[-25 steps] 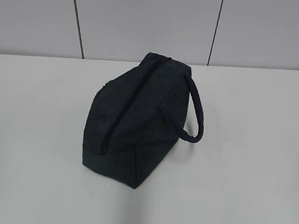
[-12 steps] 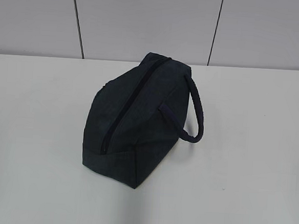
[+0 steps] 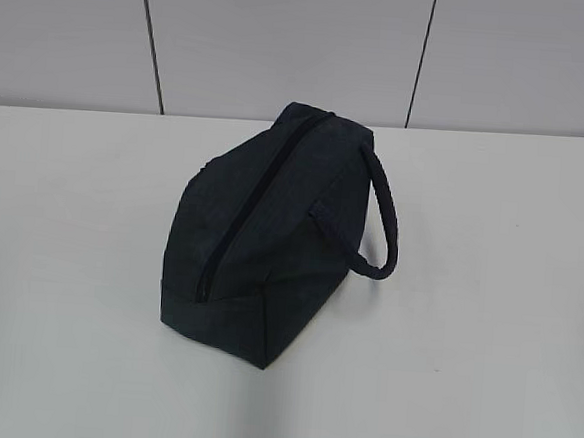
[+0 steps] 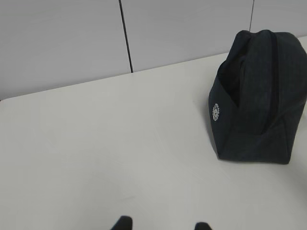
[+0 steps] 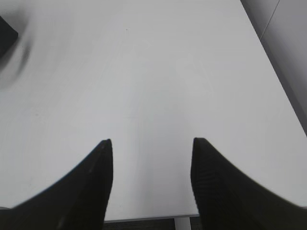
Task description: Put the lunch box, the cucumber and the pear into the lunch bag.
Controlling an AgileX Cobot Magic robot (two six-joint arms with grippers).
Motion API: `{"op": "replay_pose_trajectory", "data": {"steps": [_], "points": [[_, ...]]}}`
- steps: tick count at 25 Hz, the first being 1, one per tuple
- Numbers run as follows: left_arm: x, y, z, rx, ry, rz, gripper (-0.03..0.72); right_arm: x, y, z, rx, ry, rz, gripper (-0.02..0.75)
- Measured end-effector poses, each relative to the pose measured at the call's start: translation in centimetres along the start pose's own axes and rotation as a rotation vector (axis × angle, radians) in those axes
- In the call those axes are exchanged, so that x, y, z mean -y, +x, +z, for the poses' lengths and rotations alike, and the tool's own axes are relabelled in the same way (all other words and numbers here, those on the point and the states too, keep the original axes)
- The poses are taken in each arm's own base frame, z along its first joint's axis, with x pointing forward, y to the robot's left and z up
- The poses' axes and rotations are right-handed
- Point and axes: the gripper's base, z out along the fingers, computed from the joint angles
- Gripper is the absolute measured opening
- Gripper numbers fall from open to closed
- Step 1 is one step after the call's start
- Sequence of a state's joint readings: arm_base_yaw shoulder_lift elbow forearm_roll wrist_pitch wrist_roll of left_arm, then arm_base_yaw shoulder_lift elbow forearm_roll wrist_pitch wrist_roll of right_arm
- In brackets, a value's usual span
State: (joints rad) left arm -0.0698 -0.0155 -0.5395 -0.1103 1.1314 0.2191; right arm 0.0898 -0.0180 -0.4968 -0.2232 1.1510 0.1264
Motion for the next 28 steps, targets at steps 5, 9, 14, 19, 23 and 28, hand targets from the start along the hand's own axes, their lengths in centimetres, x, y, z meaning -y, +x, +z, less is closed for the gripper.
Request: {"op": "replay_pose_trajectory", "data": {"steps": [5,9,14,19,23,28], "points": [[0.00,0.00,0.00,0.000,-0.001,0.000,0.241,0.00,0.00,0.00,0.000,0.000,0.000,0.410],[0.00,0.00,0.00,0.000,-0.001,0.000,0.241,0.00,0.00,0.00,0.000,0.000,0.000,0.410],[0.00,0.00,0.00,0.000,-0.001,-0.001,0.241,0.00,0.00,0.00,0.000,0.000,0.000,0.410],[0.00,0.00,0.00,0.000,-0.001,-0.001,0.241,0.00,0.00,0.00,0.000,0.000,0.000,0.410],[0.00,0.00,0.00,0.000,-0.001,-0.001,0.241,0.00,0.00,0.00,0.000,0.000,0.000,0.410],[0.00,0.00,0.00,0.000,-0.001,-0.001,0.241,0.00,0.00,0.00,0.000,0.000,0.000,0.410]]}}
